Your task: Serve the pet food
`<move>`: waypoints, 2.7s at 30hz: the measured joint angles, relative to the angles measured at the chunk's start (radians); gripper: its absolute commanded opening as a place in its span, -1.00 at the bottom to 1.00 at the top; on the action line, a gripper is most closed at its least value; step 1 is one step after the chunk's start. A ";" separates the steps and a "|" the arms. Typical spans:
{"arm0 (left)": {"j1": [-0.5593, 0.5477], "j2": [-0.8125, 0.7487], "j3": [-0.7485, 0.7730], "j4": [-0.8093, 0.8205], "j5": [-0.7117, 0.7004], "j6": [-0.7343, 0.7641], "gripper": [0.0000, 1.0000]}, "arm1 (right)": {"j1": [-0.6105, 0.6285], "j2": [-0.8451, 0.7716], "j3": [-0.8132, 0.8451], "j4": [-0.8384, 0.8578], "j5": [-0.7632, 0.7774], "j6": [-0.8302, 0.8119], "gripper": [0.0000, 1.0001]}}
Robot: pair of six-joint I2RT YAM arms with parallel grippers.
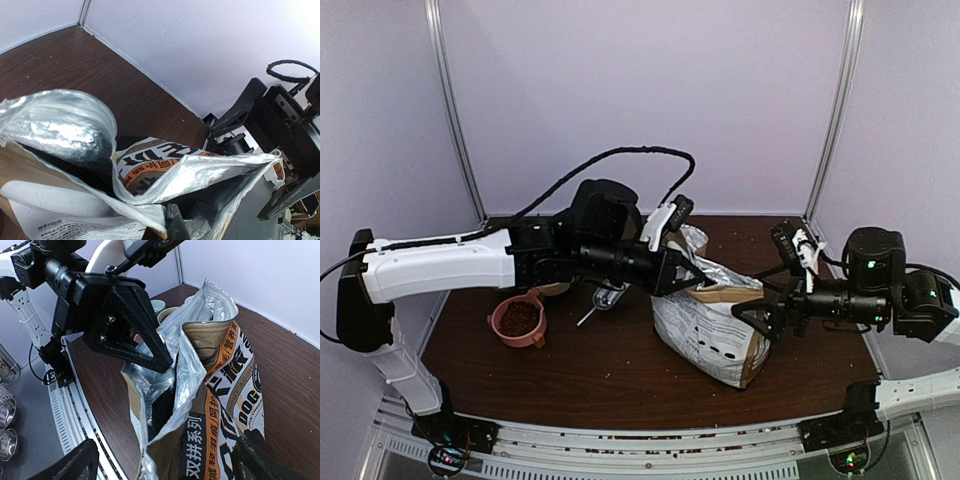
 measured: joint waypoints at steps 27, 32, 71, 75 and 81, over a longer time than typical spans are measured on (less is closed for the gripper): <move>0.272 -0.422 -0.095 0.109 0.077 0.192 0.67 | 0.055 0.257 0.172 -0.094 -0.158 -0.184 -1.00; 0.309 -0.428 -0.162 0.044 0.177 0.288 0.72 | 0.055 0.254 0.195 -0.114 -0.258 -0.185 -1.00; 0.281 -0.149 -0.221 0.005 0.585 0.460 -1.00 | -0.216 0.039 -0.037 0.111 -0.444 0.007 -1.00; 0.281 -0.202 -0.264 0.016 0.546 0.438 -1.00 | -0.225 0.029 -0.037 0.102 -0.414 0.007 -1.00; 0.283 -0.362 -0.408 0.080 0.494 0.350 -1.00 | -0.237 0.037 -0.037 0.100 -0.346 0.007 -1.00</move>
